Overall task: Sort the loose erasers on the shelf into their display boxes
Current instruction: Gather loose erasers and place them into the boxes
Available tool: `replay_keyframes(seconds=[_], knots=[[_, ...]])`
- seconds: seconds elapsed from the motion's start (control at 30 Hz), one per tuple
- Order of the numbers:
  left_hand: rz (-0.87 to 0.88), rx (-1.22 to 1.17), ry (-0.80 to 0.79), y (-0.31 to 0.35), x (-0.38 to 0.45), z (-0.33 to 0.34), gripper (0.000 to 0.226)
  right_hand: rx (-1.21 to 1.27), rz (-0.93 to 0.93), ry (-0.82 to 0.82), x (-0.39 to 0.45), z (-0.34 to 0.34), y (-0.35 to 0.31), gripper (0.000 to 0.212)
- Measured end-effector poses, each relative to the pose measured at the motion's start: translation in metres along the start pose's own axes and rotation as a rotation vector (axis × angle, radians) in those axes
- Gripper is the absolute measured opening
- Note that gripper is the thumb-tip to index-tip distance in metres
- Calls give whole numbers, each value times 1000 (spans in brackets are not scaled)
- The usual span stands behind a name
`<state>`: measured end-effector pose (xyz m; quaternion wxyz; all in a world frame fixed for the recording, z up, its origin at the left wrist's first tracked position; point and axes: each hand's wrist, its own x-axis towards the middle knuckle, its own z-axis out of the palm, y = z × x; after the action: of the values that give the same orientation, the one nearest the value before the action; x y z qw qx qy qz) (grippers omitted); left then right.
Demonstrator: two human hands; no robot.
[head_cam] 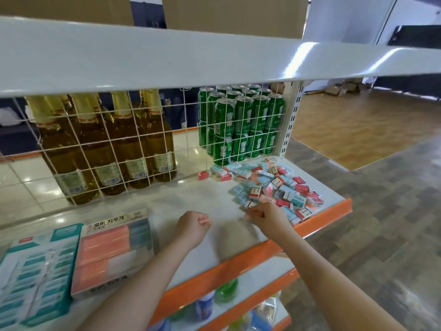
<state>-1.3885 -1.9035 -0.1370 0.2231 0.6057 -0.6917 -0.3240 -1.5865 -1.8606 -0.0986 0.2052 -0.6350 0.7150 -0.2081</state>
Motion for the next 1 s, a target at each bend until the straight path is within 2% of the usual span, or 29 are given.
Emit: replay_keyframes(seconds=[0.1, 0.17, 0.27, 0.37, 0.53, 0.63, 0.73, 0.8, 0.9, 1.0], knots=[[-37, 11, -15, 2, -3, -1, 29, -33, 30, 11, -3, 4, 3, 37], [-60, -3, -37, 2, -3, -1, 18, -30, 42, 50, -6, 3, 4, 39], [-76, -31, -37, 0, -3, -1, 34, -13, 64, 59, -11, 0, 5, 37], [-86, -69, -20, -1, -5, -2, 39, -61, 88, 28, -13, -2, 7, 34], [11, 15, -47, -2, -11, -9, 44, -93, 67, 20, -16, -4, 6, 36], [45, 33, -27, 1, -14, -13, 33, -134, 49, -41, -16, -4, 4, 46], [30, -64, 37, 7, -16, -20, 27, -182, 42, -98, -16, -3, 0, 52], [23, -147, 66, 9, -17, -24, 24, -162, 30, -81, -15, -2, -2, 45], [15, -243, 108, 10, -19, -30, 22, -46, 6, 18, -13, -1, -8, 19], [-11, -330, 123, 11, -21, -32, 30, 35, 8, 43, -11, -2, -15, 20]])
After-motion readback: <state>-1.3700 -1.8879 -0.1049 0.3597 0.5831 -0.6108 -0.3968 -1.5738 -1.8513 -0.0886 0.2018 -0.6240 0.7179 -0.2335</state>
